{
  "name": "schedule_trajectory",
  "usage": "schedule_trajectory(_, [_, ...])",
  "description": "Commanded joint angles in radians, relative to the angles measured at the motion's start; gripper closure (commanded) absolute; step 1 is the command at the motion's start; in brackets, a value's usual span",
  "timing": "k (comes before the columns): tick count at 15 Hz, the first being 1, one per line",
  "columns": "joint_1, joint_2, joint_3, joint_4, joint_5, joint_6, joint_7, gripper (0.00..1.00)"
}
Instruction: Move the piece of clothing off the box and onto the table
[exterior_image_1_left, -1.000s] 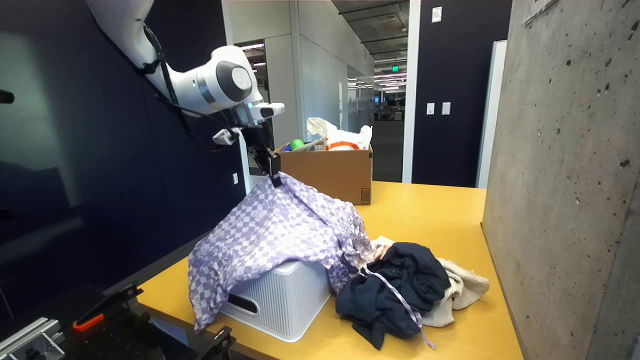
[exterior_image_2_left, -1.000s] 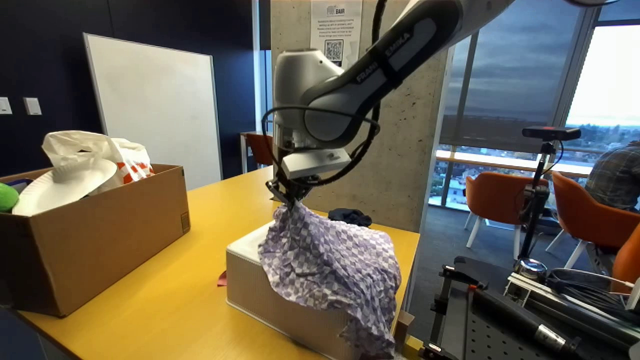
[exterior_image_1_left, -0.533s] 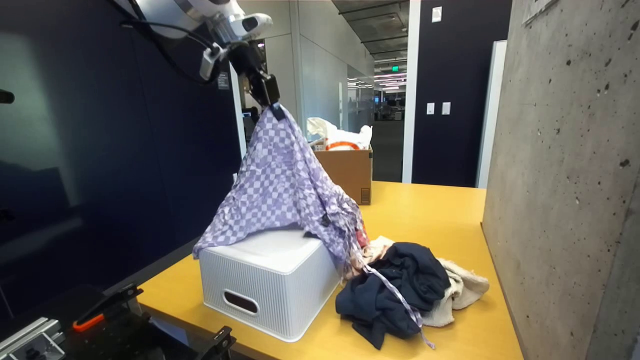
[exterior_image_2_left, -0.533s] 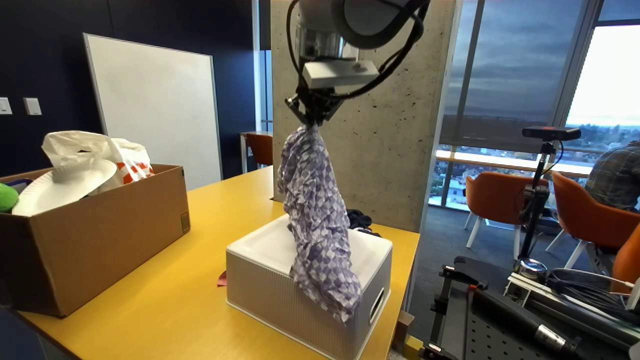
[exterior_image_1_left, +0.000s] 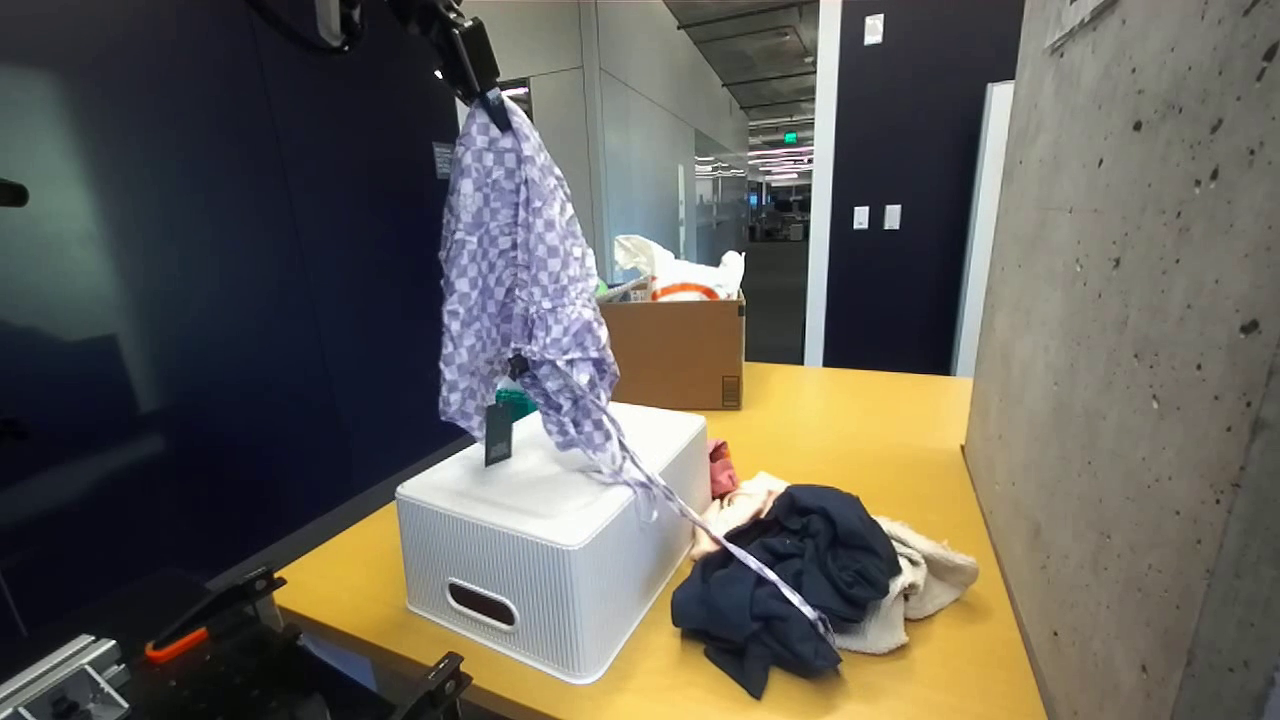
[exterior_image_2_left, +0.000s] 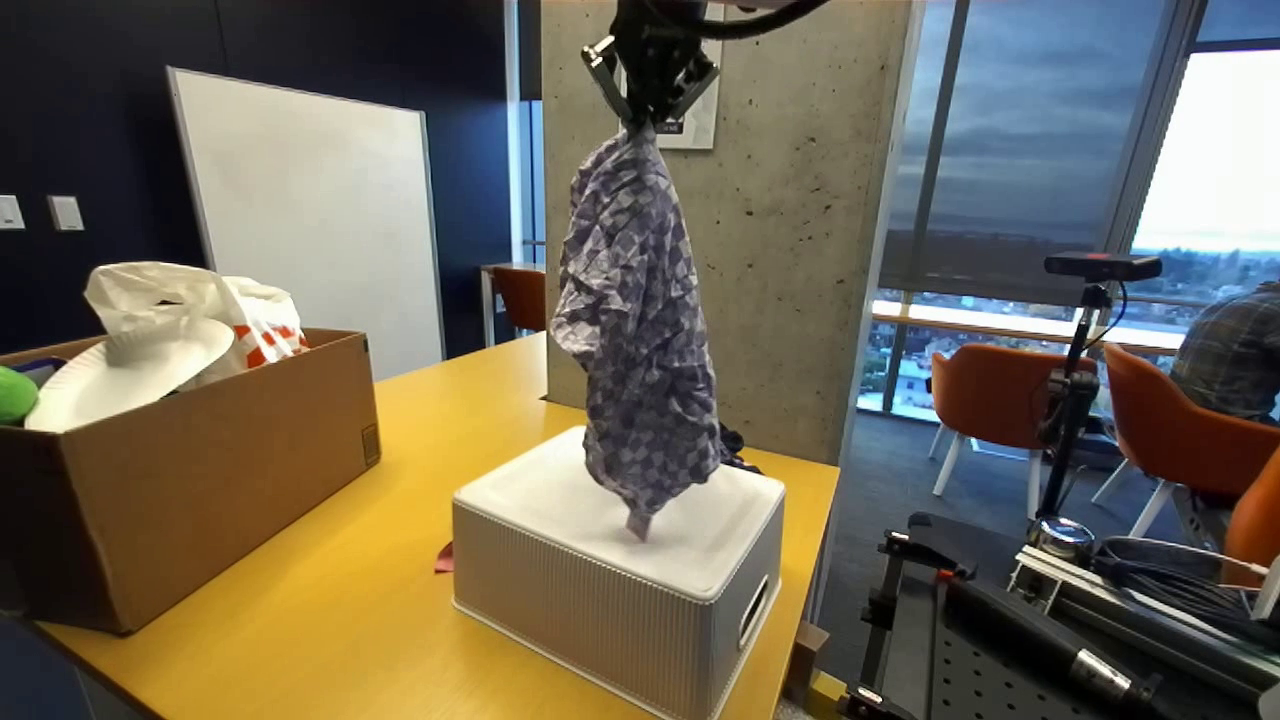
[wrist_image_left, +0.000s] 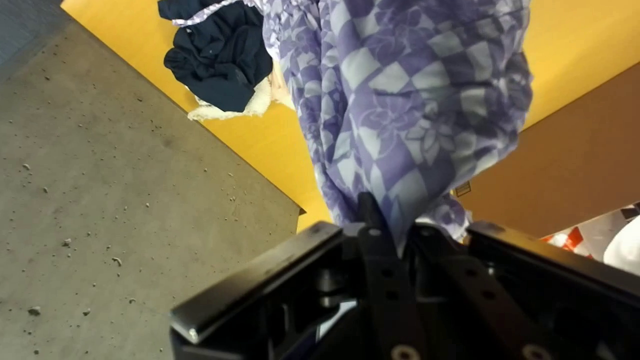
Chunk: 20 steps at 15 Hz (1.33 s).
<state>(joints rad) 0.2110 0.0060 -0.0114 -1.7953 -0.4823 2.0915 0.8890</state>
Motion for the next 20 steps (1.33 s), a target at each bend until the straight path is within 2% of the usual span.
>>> schedule_trajectory(1, [-0.054, 0.006, 0.040, -0.022, 0.082, 0.051, -0.047, 0.99])
schedule_trajectory(4, [-0.068, 0.049, 0.053, -0.047, 0.171, 0.105, -0.097, 0.99])
schedule_trajectory(7, [-0.078, 0.090, 0.048, -0.078, 0.200, 0.145, -0.108, 0.99])
schedule_trajectory(12, [-0.113, 0.180, -0.010, -0.122, 0.112, 0.193, -0.016, 0.99])
schedule_trajectory(16, [-0.090, 0.301, -0.045, -0.088, 0.005, 0.182, 0.058, 0.99])
schedule_trajectory(20, [-0.063, 0.417, -0.030, -0.047, 0.039, 0.189, 0.021, 0.99])
